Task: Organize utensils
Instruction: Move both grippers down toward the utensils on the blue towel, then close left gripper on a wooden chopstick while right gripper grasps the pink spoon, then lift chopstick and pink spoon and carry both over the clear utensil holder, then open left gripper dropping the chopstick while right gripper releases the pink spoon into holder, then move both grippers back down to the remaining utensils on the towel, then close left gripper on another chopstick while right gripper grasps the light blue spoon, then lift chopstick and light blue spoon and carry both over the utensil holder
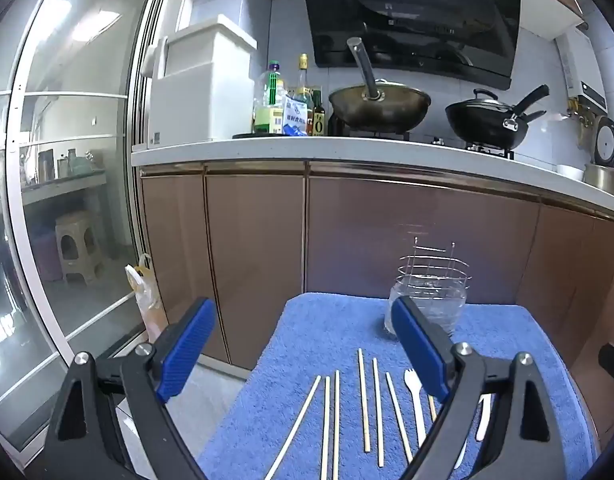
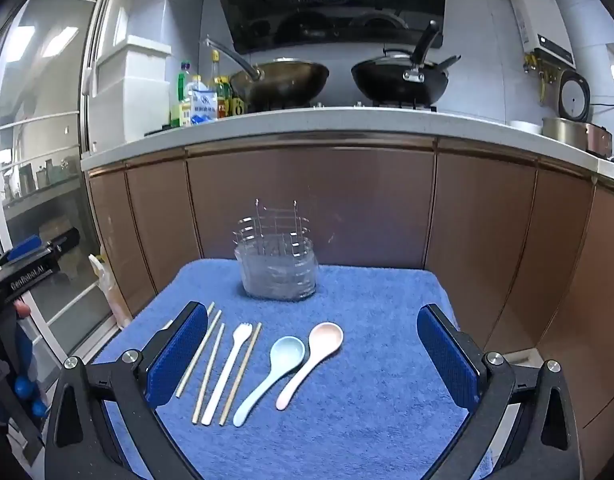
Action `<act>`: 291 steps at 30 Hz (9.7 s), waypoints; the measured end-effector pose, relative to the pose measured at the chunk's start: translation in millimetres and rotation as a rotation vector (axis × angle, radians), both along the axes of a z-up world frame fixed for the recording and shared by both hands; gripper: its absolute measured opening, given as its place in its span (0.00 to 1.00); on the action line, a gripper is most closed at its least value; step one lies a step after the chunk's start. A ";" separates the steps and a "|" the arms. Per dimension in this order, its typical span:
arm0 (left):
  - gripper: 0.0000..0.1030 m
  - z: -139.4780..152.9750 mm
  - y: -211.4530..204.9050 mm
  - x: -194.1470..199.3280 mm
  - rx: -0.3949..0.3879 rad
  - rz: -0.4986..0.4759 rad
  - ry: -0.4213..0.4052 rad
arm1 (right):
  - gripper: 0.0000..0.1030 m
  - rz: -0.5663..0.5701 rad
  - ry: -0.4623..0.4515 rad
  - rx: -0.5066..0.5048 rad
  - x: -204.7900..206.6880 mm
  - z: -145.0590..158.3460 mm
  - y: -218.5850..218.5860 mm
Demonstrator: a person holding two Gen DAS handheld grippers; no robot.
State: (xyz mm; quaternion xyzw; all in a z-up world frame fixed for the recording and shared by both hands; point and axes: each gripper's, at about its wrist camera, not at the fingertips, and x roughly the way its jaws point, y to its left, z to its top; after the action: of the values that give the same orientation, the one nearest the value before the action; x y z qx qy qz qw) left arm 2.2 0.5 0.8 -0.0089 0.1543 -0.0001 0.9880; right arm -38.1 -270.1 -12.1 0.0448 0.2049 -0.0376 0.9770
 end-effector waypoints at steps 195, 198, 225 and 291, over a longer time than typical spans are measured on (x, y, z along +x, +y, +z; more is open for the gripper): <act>0.37 -29.7 2.4 92.3 -0.073 -0.239 0.449 | 0.62 0.078 0.029 -0.030 61.5 20.2 -9.7; 0.37 -48.5 -10.9 104.2 -0.070 -0.275 0.520 | 0.54 0.107 0.083 0.004 71.0 4.3 -14.3; 0.25 -170.2 -64.9 248.7 -0.126 -0.281 0.970 | 0.32 0.335 0.494 0.265 179.8 -128.6 -26.1; 0.05 96.6 -71.0 180.8 -0.306 -0.328 0.016 | 0.07 0.097 -0.104 -0.150 172.6 89.8 10.3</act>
State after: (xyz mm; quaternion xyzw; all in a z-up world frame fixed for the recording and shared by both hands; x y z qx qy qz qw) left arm 182.9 -70.6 97.4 -0.1335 0.1597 -0.1841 0.9606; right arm 134.5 -259.8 77.7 -0.0366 0.1526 -0.0032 0.9876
